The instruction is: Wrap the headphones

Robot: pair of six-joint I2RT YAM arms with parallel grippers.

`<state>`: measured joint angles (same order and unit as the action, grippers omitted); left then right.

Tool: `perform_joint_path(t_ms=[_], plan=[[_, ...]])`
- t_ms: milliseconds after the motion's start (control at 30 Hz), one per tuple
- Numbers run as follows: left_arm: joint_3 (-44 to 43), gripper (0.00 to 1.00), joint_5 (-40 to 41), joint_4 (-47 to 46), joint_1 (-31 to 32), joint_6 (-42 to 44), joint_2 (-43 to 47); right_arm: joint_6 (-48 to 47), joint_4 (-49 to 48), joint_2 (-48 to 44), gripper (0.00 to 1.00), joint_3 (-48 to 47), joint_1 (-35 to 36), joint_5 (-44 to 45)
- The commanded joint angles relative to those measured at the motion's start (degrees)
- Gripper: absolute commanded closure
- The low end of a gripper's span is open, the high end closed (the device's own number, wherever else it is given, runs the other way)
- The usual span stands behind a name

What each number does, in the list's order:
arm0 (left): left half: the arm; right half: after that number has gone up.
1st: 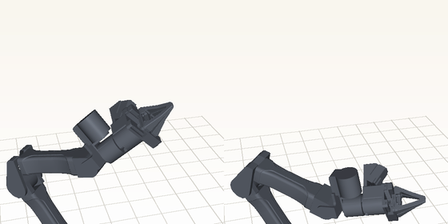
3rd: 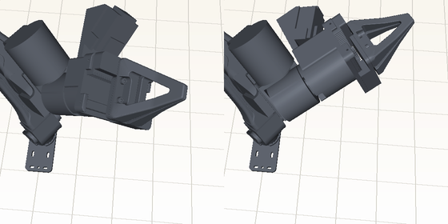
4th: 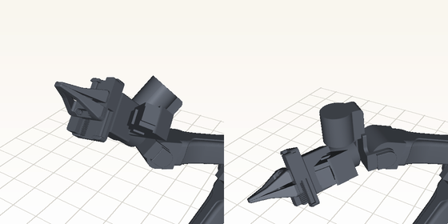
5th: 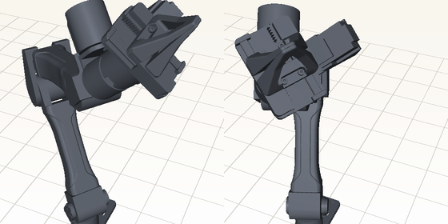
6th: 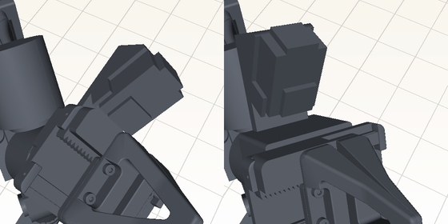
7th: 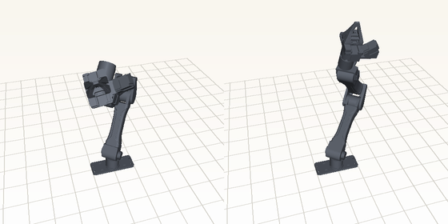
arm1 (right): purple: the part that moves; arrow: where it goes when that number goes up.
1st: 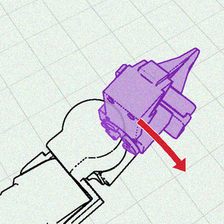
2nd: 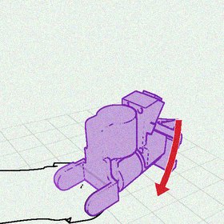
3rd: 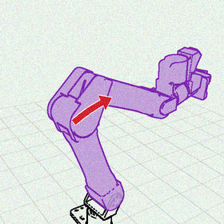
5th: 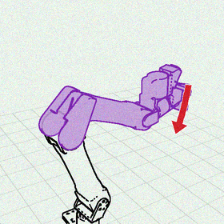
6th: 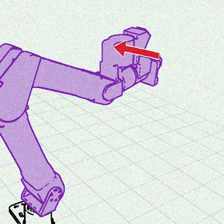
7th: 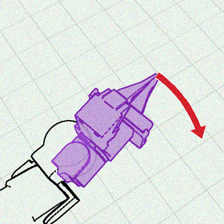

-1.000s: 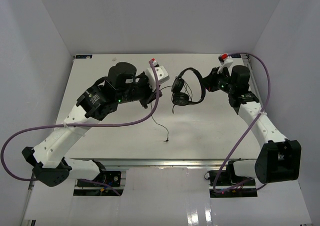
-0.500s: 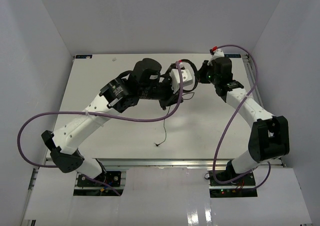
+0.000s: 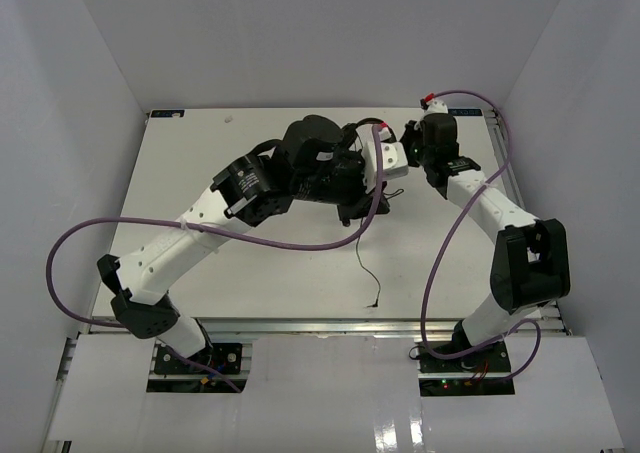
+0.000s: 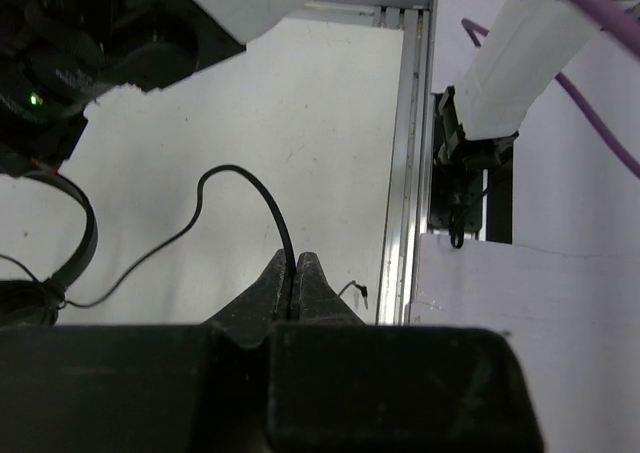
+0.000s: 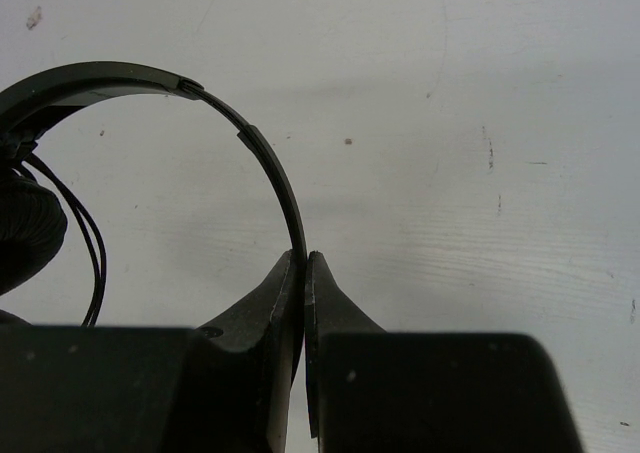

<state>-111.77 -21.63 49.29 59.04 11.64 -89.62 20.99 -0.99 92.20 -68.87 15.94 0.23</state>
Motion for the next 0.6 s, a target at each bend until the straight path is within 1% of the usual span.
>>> perform_joint_path(t_ms=[0,233,567], plan=[[-6.52,1.00,-3.06,0.10,2.22,-1.18,-2.58,1.16,-2.20,0.35,0.92,-2.47,0.41,1.50],[-14.42,1.00,-1.67,0.37,2.93,-1.20,-4.16,-2.86,-3.02,0.00,0.92,1.20,0.50,3.52],[-18.22,1.00,-2.27,0.11,3.01,-1.97,-4.16,-5.52,-2.26,2.28,0.92,1.81,0.50,5.13]])
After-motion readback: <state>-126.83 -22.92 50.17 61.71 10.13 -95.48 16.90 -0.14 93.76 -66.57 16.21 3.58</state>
